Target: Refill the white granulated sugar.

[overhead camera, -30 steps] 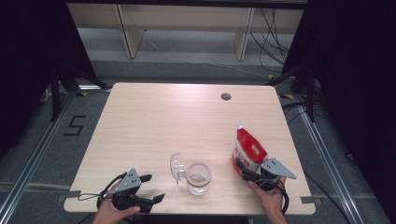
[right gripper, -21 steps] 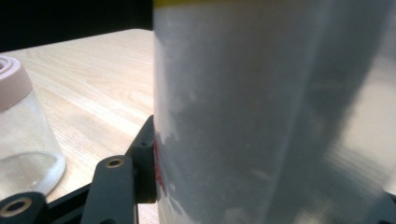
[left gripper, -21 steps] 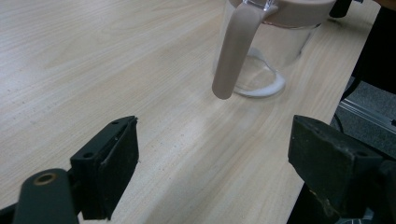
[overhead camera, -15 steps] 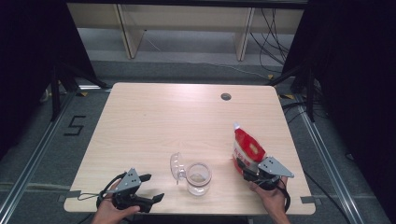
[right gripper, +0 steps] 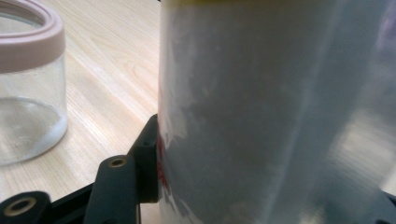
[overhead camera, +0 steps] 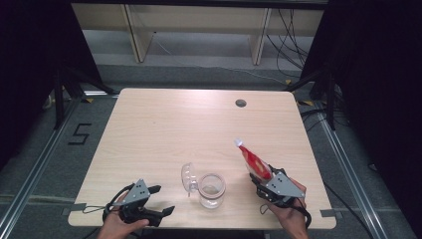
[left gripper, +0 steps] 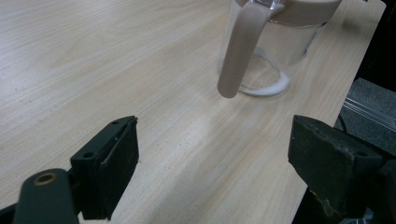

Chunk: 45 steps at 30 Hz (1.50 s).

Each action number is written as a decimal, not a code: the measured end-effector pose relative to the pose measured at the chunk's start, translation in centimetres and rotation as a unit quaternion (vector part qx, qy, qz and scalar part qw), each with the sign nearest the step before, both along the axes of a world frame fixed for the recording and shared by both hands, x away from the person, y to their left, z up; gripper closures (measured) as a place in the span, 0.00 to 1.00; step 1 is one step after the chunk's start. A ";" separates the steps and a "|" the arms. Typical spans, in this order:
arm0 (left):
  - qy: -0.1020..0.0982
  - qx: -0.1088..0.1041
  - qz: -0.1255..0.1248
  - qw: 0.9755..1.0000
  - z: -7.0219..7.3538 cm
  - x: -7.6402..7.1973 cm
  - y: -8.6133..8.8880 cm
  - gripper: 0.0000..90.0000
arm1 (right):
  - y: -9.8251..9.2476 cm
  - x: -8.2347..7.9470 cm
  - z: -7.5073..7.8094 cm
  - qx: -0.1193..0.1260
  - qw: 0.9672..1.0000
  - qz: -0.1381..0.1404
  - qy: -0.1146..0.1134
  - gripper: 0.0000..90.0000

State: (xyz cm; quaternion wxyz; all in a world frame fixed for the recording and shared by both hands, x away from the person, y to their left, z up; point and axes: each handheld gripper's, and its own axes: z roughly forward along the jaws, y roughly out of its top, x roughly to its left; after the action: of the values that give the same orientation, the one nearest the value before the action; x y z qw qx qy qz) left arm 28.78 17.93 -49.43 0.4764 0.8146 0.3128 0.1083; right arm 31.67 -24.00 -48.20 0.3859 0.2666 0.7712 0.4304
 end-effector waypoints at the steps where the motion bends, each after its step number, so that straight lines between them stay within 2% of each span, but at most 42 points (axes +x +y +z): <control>1: -0.001 0.003 0.000 1.000 0.0 0.0 0.0 0.18 | 0.1 -0.3 0.3 -0.011 1.000 0.002 -0.010 0.51; 3: 0.000 0.002 0.000 1.000 0.0 0.0 0.0 0.18 | 0.2 -0.8 0.9 -0.025 0.999 0.010 -0.021 0.51; 4: -0.004 -0.003 -0.001 1.000 -0.2 0.0 0.0 0.18 | 0.2 -1.2 1.2 -0.020 0.999 0.016 -0.026 0.51; 6: -0.008 0.004 -0.006 1.000 -0.1 0.1 0.1 0.18 | 0.3 -1.5 1.6 -0.036 0.999 0.020 -0.034 0.51; 10: -0.001 -0.002 0.003 1.000 -0.2 0.0 0.0 0.18 | 0.4 -2.0 2.3 -0.074 0.996 0.029 -0.046 0.51; 11: -0.001 0.001 0.003 1.000 -0.2 0.0 0.0 0.18 | 0.5 -2.1 2.4 -0.081 0.995 0.031 -0.049 0.51; 12: -0.002 0.005 0.001 1.000 -0.2 0.1 0.1 0.18 | 0.6 -2.4 2.5 -0.080 0.995 0.030 -0.043 0.51; 14: -0.002 0.009 -0.001 1.000 -0.2 0.0 0.1 0.18 | 0.7 -2.7 2.9 -0.092 0.994 0.032 -0.051 0.51; 15: -0.013 0.013 -0.005 1.000 -0.2 0.1 0.1 0.18 | 0.7 -2.8 3.0 -0.103 0.993 0.037 -0.054 0.51; 17: -0.011 0.018 -0.006 1.000 -0.1 0.2 0.1 0.18 | 0.9 -3.1 3.4 -0.122 0.990 0.039 -0.064 0.51; 18: -0.003 0.010 0.001 1.000 -0.2 0.1 0.1 0.18 | 1.0 -3.3 3.6 -0.127 0.989 0.042 -0.067 0.51; 21: -0.006 0.009 0.006 1.000 -0.2 0.1 0.1 0.18 | 1.2 -3.8 4.0 -0.147 0.985 0.046 -0.075 0.51; 23: -0.002 0.013 0.001 1.000 -0.2 0.0 0.1 0.18 | 1.4 -3.9 4.0 -0.166 0.981 0.055 -0.082 0.51; 25: -0.002 0.014 0.001 1.000 -0.2 0.1 0.1 0.18 | 1.8 -4.3 3.9 -0.198 0.975 0.053 -0.085 0.51; 27: -0.002 0.014 0.001 1.000 -0.2 0.1 0.1 0.18 | 2.1 -4.4 3.8 -0.224 0.968 0.058 -0.092 0.51; 29: -0.003 0.014 0.001 1.000 -0.2 0.1 0.1 0.18 | 2.4 -4.5 3.7 -0.253 0.960 0.062 -0.108 0.51; 30: -0.003 0.015 0.001 1.000 -0.2 0.1 0.1 0.18 | 2.6 -4.6 3.7 -0.263 0.957 0.063 -0.108 0.51; 31: -0.002 0.017 0.002 1.000 -0.2 0.1 0.1 0.18 | 2.7 -4.8 3.5 -0.256 0.960 0.058 -0.096 0.51; 32: -0.002 0.016 0.002 1.000 -0.2 0.1 0.1 0.18 | 2.8 -4.8 3.6 -0.265 0.957 0.066 -0.101 0.51; 33: -0.001 0.016 0.001 1.000 -0.2 0.1 0.1 0.18 | 2.9 -4.9 3.5 -0.264 0.958 0.061 -0.099 0.51; 34: 0.000 0.011 0.001 1.000 -0.2 0.0 0.1 0.18 | 3.0 -5.0 3.5 -0.268 0.956 0.060 -0.100 0.51; 35: 0.000 0.012 0.002 1.000 -0.2 0.1 0.1 0.18 | 3.0 -4.9 3.6 -0.279 0.952 0.066 -0.108 0.51; 37: -0.001 0.014 0.002 1.000 -0.2 0.1 0.1 0.18 | 3.1 -4.8 3.4 -0.289 0.948 0.066 -0.117 0.51; 39: 0.000 0.013 0.001 1.000 -0.2 0.1 0.1 0.18 | 3.2 -4.9 3.5 -0.313 0.940 0.068 -0.122 0.51; 40: 0.000 0.014 0.001 1.000 -0.2 0.1 0.1 0.18 | 3.2 -4.9 3.3 -0.311 0.940 0.064 -0.123 0.51; 41: 0.000 0.014 0.000 1.000 -0.2 0.1 0.1 0.18 | 3.3 -5.0 3.2 -0.318 0.938 0.061 -0.124 0.52; 42: -0.009 0.014 -0.003 1.000 -0.3 0.1 0.0 0.18 | 3.3 -5.1 3.2 -0.327 0.935 0.058 -0.125 0.52; 43: -0.011 0.008 -0.002 1.000 -0.4 0.1 0.0 0.18 | 3.4 -5.2 3.2 -0.347 0.927 0.057 -0.130 0.52; 44: -0.011 0.020 -0.008 1.000 -0.3 0.2 0.1 0.18 | 3.5 -5.1 3.1 -0.361 0.919 0.060 -0.145 0.52; 45: -0.006 0.018 -0.001 1.000 -0.3 0.1 0.0 0.18 | 3.6 -5.0 3.1 -0.374 0.912 0.065 -0.153 0.52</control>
State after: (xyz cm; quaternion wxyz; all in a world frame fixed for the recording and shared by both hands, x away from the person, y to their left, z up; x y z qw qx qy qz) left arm 28.85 17.93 -49.70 0.4636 0.8225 0.3075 0.1181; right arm 26.65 -20.44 -45.13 0.5425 -0.0169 0.8225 0.1700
